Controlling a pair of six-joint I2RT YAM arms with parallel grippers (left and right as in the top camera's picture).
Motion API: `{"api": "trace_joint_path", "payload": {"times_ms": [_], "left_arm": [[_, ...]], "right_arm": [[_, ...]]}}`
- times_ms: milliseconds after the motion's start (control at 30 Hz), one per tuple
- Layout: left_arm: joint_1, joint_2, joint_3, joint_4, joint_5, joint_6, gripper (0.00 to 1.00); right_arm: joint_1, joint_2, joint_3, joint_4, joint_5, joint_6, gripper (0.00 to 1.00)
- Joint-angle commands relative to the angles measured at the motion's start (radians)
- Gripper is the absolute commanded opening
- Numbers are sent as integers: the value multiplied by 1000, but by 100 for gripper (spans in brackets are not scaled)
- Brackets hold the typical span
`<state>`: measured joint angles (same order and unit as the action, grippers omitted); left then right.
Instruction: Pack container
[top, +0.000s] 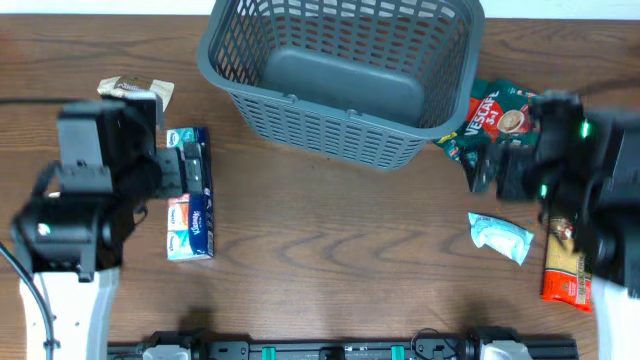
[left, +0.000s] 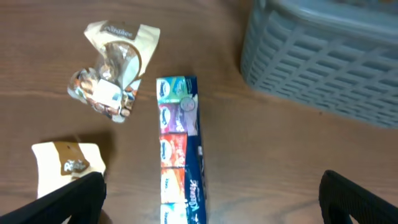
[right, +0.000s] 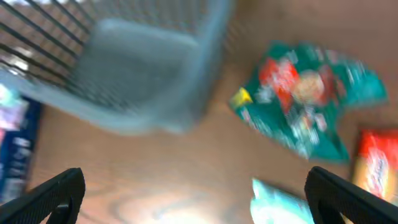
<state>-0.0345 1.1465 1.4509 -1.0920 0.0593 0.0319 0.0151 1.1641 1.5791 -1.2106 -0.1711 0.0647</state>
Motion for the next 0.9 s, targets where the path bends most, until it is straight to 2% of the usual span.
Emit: {"api": "trace_joint_path", "payload": {"times_ms": [0,33,100,133,167,267,333,400,533,567,700,733,767,867], "left_arm": [[1,14,90,-37,-11,24,99],[1,7,99,-37,-11,24,99],[0,-9,100,-35,-11,28,99],[0,-15,100,-35,-11,27,99],[0,-20,100,-36,-11,27,100],[0,-27,100,-50,-11,27,80],[0,-27,100,-63,-11,27,74],[0,-27,100,-75,-11,27,69],[0,-27,100,-79,-11,27,49],[0,-27,100,-79,-11,27,46],[-9,-27,100,-90,11,19,14],[-20,-26,100,-92,11,19,9],[-30,-24,100,-92,11,19,6],[-59,-18,100,-85,10,19,6]], "right_arm": [[-7,79,152,-3,-133,-55,80],[-7,98,180,0,-133,-51,63],[-7,142,237,0,-132,-32,45],[-7,158,259,-3,-132,-23,33],[-7,175,278,-5,-133,-13,27],[-7,225,336,-11,-137,3,12],[-6,256,370,-19,-152,4,2],[-5,276,392,-24,-153,10,1],[20,293,406,-29,-151,9,1],[25,294,406,-29,-151,9,1],[34,294,406,-55,-151,8,1],[34,294,406,-75,-151,8,1],[36,294,406,-94,-151,8,1],[53,294,406,-162,-150,-19,1]]}}
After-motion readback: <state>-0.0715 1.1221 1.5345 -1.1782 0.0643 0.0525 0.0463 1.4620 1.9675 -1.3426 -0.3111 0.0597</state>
